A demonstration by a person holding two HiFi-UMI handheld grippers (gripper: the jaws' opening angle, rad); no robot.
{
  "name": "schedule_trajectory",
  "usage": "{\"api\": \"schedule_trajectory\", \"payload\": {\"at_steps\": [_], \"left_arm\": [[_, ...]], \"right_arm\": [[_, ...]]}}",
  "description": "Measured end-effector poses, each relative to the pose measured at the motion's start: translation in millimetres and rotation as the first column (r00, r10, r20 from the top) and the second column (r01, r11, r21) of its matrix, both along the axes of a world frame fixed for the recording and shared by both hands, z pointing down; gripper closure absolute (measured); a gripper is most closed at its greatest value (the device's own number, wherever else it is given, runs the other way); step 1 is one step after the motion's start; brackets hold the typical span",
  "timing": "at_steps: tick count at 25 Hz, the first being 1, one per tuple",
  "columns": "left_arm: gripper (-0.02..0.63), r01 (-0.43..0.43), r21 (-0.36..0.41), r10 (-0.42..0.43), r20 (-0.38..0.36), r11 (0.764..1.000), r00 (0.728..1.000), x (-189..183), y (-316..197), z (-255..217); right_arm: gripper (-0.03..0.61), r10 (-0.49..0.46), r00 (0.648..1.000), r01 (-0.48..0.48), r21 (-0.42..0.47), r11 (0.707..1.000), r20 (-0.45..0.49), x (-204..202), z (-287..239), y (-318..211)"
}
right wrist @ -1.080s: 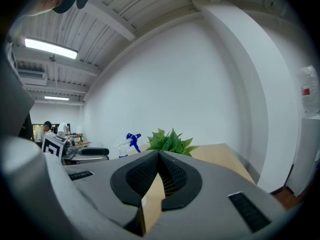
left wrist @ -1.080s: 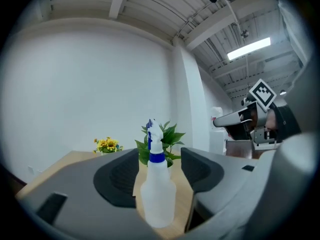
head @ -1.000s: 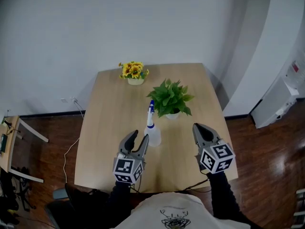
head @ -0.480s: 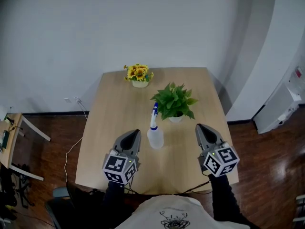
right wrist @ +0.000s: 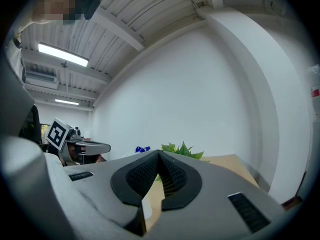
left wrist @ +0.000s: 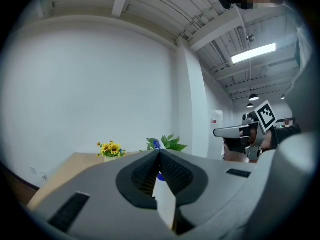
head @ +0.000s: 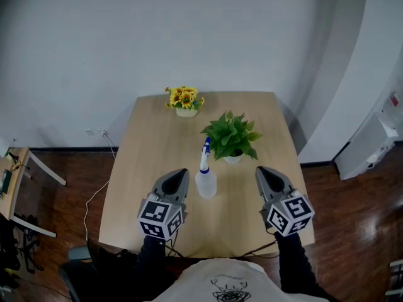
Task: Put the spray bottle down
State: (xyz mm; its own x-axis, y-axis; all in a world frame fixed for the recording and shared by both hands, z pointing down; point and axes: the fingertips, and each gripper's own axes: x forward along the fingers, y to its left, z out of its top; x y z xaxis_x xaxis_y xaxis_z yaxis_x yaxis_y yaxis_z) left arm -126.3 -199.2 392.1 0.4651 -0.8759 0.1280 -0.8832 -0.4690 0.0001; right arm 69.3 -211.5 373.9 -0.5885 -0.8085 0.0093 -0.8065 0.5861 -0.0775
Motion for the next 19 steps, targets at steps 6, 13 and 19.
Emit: {"api": "schedule_trajectory", "payload": {"at_steps": [6,13,19], "left_arm": [[0.62,0.002,-0.009,-0.002,-0.004,1.0,1.0,0.4,-0.8,3.0],[0.62,0.002,-0.015,-0.002,-0.001,1.0,1.0,2.0,-3.1,5.2],[0.62,-0.002,-0.02,0.002,0.001,1.0,1.0,3.8,-3.0,5.6]], "right_arm": [[0.606,-0.001,1.0,0.001,-0.001,1.0,-0.002,-0.9,0.9,-0.9],[0.606,0.002,1.0,-0.002,-0.003,1.0,-0.006,0.5,2.0,-2.4],[0.606,0.001,1.0,-0.001,-0.004,1.0,-0.01,0.4,1.9,-2.3]]}}
